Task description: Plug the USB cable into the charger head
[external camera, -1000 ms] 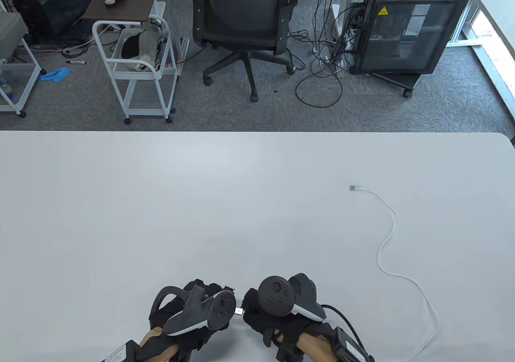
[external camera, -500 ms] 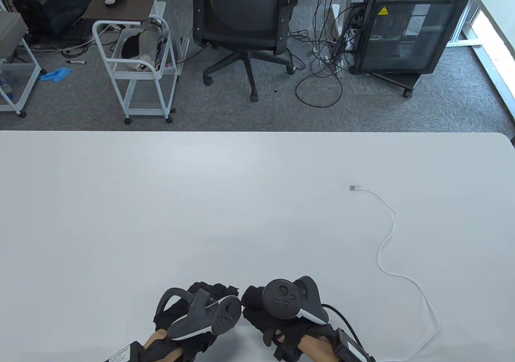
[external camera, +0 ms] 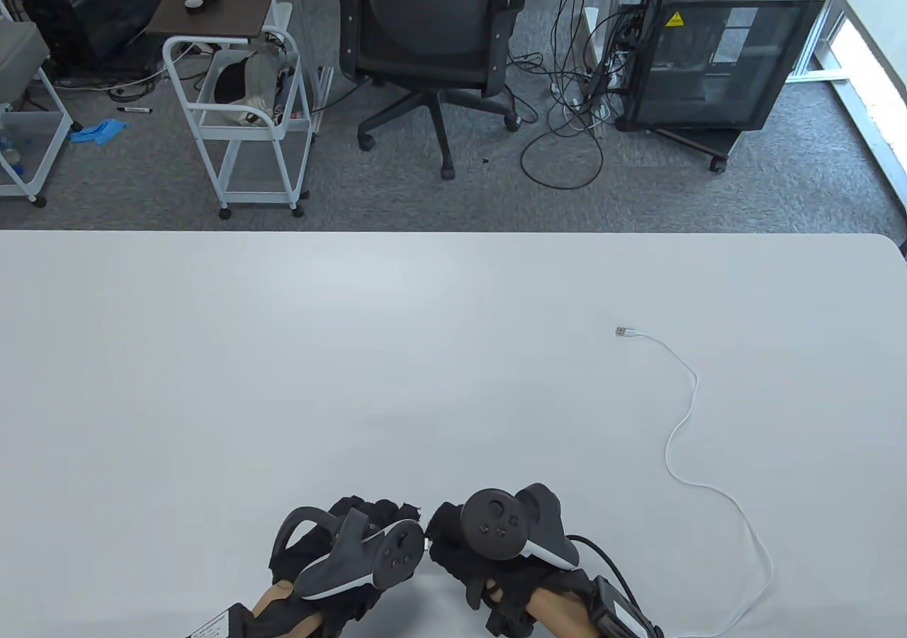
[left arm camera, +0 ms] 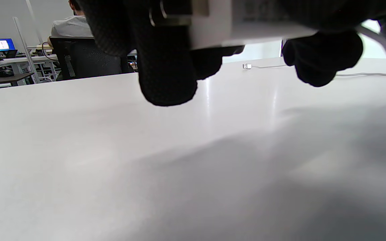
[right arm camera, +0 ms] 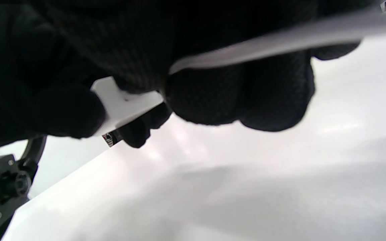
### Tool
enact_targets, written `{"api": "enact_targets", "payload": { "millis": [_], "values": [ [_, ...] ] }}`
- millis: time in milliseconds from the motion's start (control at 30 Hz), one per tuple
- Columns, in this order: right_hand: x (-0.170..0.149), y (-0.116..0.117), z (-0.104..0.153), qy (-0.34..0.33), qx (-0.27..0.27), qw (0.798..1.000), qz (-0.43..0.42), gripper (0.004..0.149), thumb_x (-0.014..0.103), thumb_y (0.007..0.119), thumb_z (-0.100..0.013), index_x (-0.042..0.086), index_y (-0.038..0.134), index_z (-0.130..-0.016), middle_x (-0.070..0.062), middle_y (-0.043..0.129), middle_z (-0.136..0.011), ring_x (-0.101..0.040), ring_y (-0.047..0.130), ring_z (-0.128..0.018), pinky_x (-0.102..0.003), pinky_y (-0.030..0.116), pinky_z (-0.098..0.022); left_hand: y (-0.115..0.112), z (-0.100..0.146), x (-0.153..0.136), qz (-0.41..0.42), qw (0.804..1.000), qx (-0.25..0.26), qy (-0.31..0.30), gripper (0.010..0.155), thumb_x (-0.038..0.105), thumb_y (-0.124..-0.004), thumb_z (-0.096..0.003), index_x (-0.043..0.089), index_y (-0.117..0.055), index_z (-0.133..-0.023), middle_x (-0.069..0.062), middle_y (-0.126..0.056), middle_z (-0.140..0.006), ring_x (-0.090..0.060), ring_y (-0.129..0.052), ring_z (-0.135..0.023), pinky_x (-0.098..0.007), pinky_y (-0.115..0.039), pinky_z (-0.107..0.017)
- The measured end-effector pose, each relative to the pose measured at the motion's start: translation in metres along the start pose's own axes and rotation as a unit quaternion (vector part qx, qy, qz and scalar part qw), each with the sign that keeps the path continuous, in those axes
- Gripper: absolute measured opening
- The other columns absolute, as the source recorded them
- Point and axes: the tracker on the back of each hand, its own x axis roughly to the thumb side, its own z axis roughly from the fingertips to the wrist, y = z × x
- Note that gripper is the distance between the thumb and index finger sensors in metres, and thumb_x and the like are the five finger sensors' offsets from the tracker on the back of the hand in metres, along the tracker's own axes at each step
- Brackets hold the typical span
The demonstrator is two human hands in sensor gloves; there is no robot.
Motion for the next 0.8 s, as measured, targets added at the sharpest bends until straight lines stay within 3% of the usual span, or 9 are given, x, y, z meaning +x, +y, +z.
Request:
{"api": "enact_targets", "payload": {
  "millis": [333, 400, 467, 500, 633, 800],
  "values": [
    [0.006, -0.001, 0.002, 0.000, -0.020, 0.999, 0.026, 0.043, 0.040, 0.081, -0.033, 0.017, 0.083, -0.068, 0.000, 0.106, -0.050, -0.028, 0.105, -0.052, -0.055, 0.070, -0.059, 0.002, 0.000, -0.005, 0.014, 1.000, 0.002, 0.008, 0.075, 0.057, -0.071, -0.0169, 0.029, -0.068, -0.086, 0.009, -0.093, -0.078, -0.009, -0.107, -0.054, -0.038, -0.079, -0.068],
    [0.004, 0.000, 0.001, 0.011, 0.006, 0.999, 0.030, 0.059, 0.046, 0.082, -0.031, 0.012, 0.075, -0.079, -0.007, 0.101, -0.068, -0.035, 0.097, -0.067, -0.059, 0.062, -0.063, 0.001, -0.001, -0.006, 0.007, 1.000, -0.002, 0.013, 0.075, 0.057, -0.071, -0.0168, 0.029, -0.068, -0.086, 0.009, -0.093, -0.078, -0.009, -0.108, -0.055, -0.038, -0.079, -0.069],
    [0.000, 0.002, 0.001, 0.020, 0.053, 0.998, 0.024, 0.076, 0.051, 0.080, -0.031, 0.009, 0.059, -0.090, -0.015, 0.085, -0.089, -0.044, 0.079, -0.084, -0.063, 0.052, -0.066, -0.001, -0.002, -0.009, 0.003, 1.000, -0.010, 0.020, 0.075, 0.057, -0.071, -0.0168, 0.029, -0.068, -0.086, 0.009, -0.093, -0.079, -0.009, -0.107, -0.055, -0.038, -0.078, -0.069],
    [-0.001, 0.003, 0.001, 0.014, 0.050, 0.998, 0.019, 0.081, 0.052, 0.080, -0.030, 0.008, 0.055, -0.093, -0.018, 0.079, -0.095, -0.047, 0.073, -0.088, -0.065, 0.049, -0.067, -0.001, -0.002, -0.010, 0.004, 1.000, -0.012, 0.022, 0.075, 0.057, -0.071, -0.0168, 0.029, -0.068, -0.086, 0.009, -0.093, -0.079, -0.009, -0.107, -0.055, -0.038, -0.078, -0.069],
    [-0.003, 0.003, 0.001, 0.013, 0.050, 0.998, 0.033, 0.094, 0.057, 0.080, -0.028, 0.009, 0.042, -0.100, -0.023, 0.058, -0.108, -0.052, 0.054, -0.097, -0.067, 0.041, -0.068, -0.002, -0.003, -0.013, 0.009, 0.999, -0.019, 0.026, 0.075, 0.057, -0.071, -0.0167, 0.029, -0.068, -0.086, 0.009, -0.093, -0.079, -0.009, -0.107, -0.055, -0.039, -0.078, -0.070],
    [-0.003, 0.000, 0.002, 0.005, 0.044, 0.999, 0.022, 0.098, 0.060, 0.079, -0.027, 0.013, 0.038, -0.103, -0.023, 0.050, -0.112, -0.053, 0.048, -0.099, -0.069, 0.039, -0.068, -0.002, -0.003, -0.013, 0.008, 0.999, -0.021, 0.026, 0.075, 0.057, -0.072, -0.0165, 0.029, -0.069, -0.086, 0.009, -0.094, -0.078, -0.010, -0.108, -0.054, -0.039, -0.078, -0.070]
  ]
}}
